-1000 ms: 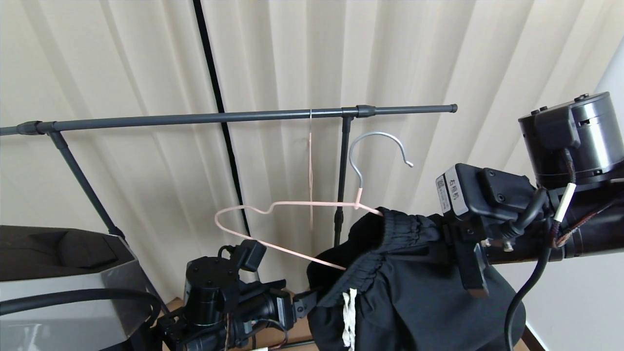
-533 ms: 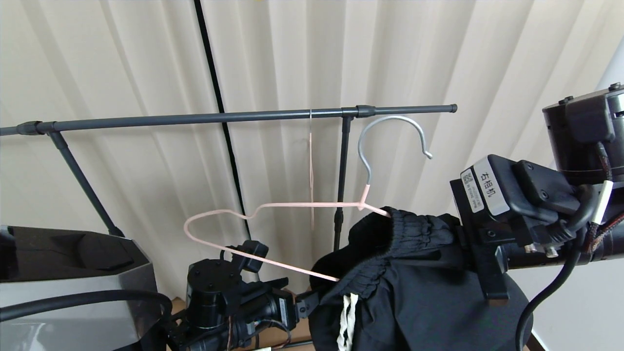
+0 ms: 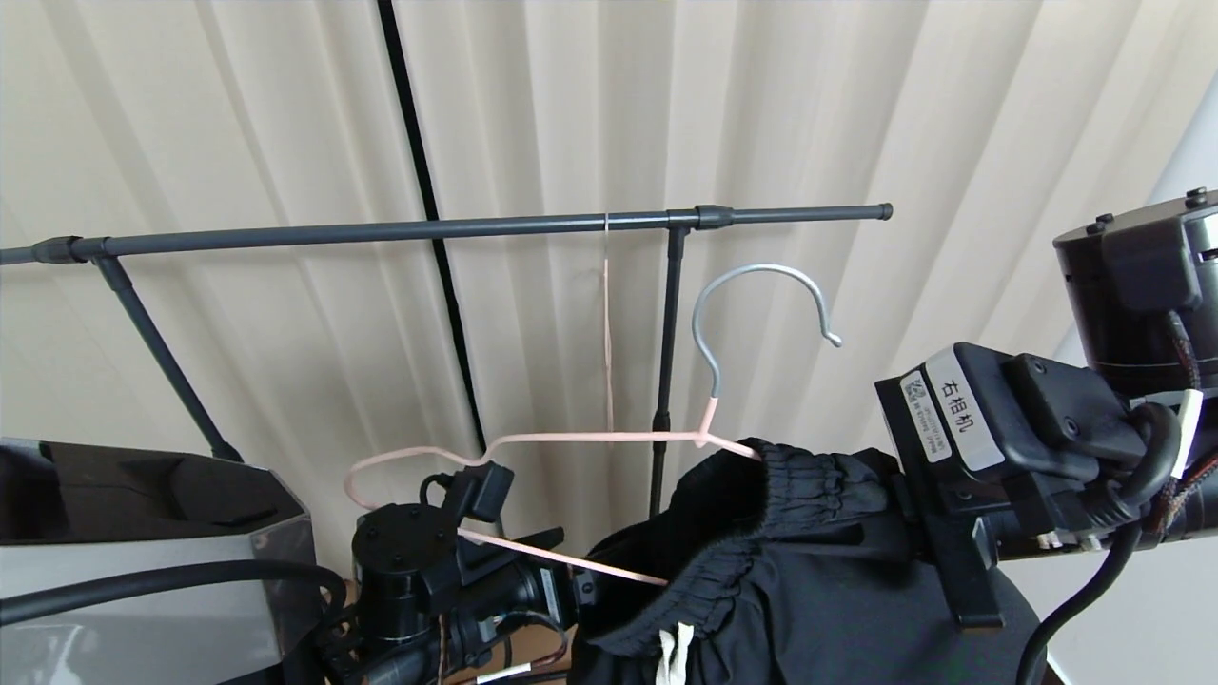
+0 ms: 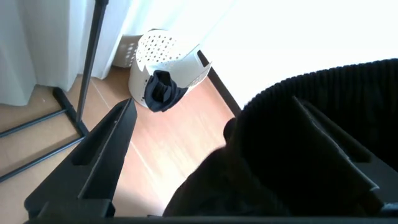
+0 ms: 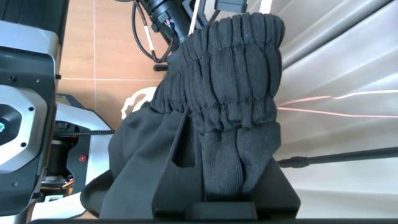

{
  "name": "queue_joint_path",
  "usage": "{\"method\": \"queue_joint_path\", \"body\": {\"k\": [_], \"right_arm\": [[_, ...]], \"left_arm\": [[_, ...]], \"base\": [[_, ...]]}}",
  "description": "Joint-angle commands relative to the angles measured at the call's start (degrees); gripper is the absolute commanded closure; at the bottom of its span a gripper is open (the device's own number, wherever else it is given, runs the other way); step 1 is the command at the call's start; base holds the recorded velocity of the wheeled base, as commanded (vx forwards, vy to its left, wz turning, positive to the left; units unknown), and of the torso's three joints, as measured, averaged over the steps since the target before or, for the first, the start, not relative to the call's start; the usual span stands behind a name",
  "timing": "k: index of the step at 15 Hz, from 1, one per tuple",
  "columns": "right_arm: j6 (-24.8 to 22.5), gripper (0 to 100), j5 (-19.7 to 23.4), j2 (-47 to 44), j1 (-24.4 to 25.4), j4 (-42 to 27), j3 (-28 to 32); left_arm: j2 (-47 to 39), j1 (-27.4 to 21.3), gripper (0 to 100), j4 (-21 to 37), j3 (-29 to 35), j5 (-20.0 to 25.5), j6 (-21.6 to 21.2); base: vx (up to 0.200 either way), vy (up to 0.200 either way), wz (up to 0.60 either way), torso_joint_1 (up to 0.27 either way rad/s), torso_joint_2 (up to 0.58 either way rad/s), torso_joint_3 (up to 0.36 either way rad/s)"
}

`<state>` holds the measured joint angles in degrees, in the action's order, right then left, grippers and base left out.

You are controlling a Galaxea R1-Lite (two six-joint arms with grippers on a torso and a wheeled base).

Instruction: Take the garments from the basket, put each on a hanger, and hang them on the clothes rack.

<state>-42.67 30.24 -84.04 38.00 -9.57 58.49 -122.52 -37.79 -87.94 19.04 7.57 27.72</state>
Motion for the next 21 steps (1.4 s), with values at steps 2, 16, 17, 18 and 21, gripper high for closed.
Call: {"method": "queue_joint_path", "body": {"k": [2, 16, 17, 18, 21], "right_arm": [[0.04, 100, -0.01, 0.28, 0.23, 0.17, 0.22], [-0.14, 100, 3.33, 1.16, -12.42, 0.17, -3.12], [-0.22, 100, 3.77, 0.81, -13.92, 0.69, -4.79], [-0.22, 100, 3.77, 0.81, -14.09, 1.31, -5.4], [0.04, 100, 3.86, -0.51, -14.18, 9.13, -10.59]], "left_arm": [[-0.62, -0.35, 0, -0.04, -0.85, 0.08, -0.48], [-2.47, 1.23, 100, -2.06, -2.69, -0.98, -9.7], [-2.38, 1.84, 100, -2.06, -2.61, -0.98, -10.23], [-2.38, 2.02, 100, -2.06, -2.61, -0.98, -10.23], [-2.47, 2.11, 100, -2.06, -2.69, -0.98, -10.23]], "base": [[0.0, 0.0, 0.0, 0.0, 0.0, 0.0], [0.0, 0.0, 0.0, 0.0, 0.0, 0.0], [0.0, 0.0, 0.0, 0.0, 0.0, 0.0], [0.0, 0.0, 0.0, 0.0, 0.0, 0.0], [0.0, 0.0, 0.0, 0.0, 0.0, 0.0]]}}
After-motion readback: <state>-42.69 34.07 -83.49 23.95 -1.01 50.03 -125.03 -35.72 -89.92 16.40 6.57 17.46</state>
